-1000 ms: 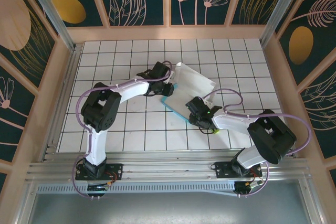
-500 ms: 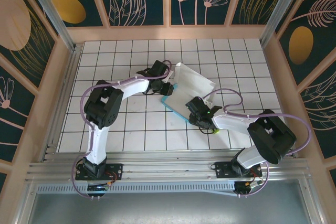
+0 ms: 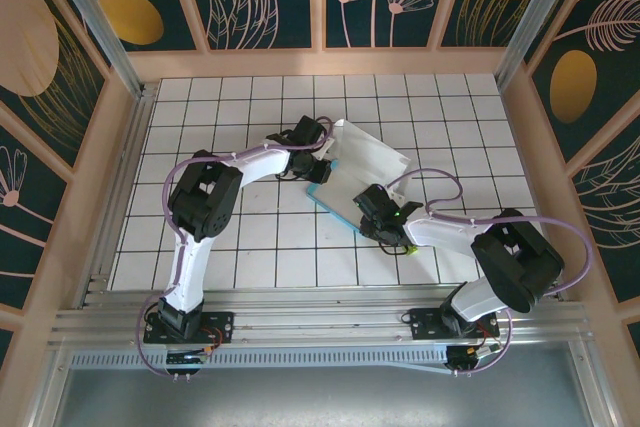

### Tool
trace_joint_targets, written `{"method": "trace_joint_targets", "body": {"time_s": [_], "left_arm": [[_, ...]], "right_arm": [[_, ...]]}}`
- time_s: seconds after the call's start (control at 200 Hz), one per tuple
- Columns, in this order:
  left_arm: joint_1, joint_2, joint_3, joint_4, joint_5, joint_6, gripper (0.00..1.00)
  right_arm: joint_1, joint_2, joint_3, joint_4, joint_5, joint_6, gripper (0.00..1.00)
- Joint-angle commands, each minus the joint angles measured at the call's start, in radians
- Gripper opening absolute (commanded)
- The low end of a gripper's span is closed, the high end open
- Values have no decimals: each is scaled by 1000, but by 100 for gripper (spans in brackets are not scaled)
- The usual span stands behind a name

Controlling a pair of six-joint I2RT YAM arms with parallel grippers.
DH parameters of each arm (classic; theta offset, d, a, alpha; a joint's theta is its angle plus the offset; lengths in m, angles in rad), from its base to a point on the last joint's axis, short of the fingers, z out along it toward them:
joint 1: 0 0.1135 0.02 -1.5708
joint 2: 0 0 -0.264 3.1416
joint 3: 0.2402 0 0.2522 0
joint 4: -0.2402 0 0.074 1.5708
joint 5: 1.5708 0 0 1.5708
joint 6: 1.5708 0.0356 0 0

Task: Fold the paper box

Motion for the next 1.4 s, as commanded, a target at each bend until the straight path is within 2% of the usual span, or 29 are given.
{"method": "trace_joint_targets", "body": {"time_s": [0.0, 0.29, 0.47, 0.611, 0.871, 0.981, 1.121, 1.276, 1.391], "left_arm": [[6, 38, 19, -67, -51, 47, 13], [-12, 73, 1, -143, -162, 127, 13], [-39, 89, -48, -112, -176, 97, 12], [-39, 45, -74, -63, -163, 57, 11], [-37, -141, -80, 36, -53, -78, 30], [-37, -208, -120, 79, -27, -148, 35], [-32, -320, -216, 107, -77, -207, 36], [-16, -557, -428, 219, -201, -337, 39], [19, -718, -585, 304, -236, -450, 44]], "right_arm": [[-7, 52, -7, 106, -14, -6, 32], [-9, 47, -7, 104, -3, -8, 32], [-9, 47, -6, 103, -2, -10, 32], [-13, 40, -1, 97, 0, -17, 32], [-51, 30, 31, 76, 17, -107, 31], [-73, 36, 55, 84, 14, -191, 28], [-116, 77, 112, 103, 8, -357, 26], [-165, 188, 236, 145, -66, -617, 25], [-167, 292, 373, 122, -128, -759, 25]]}}
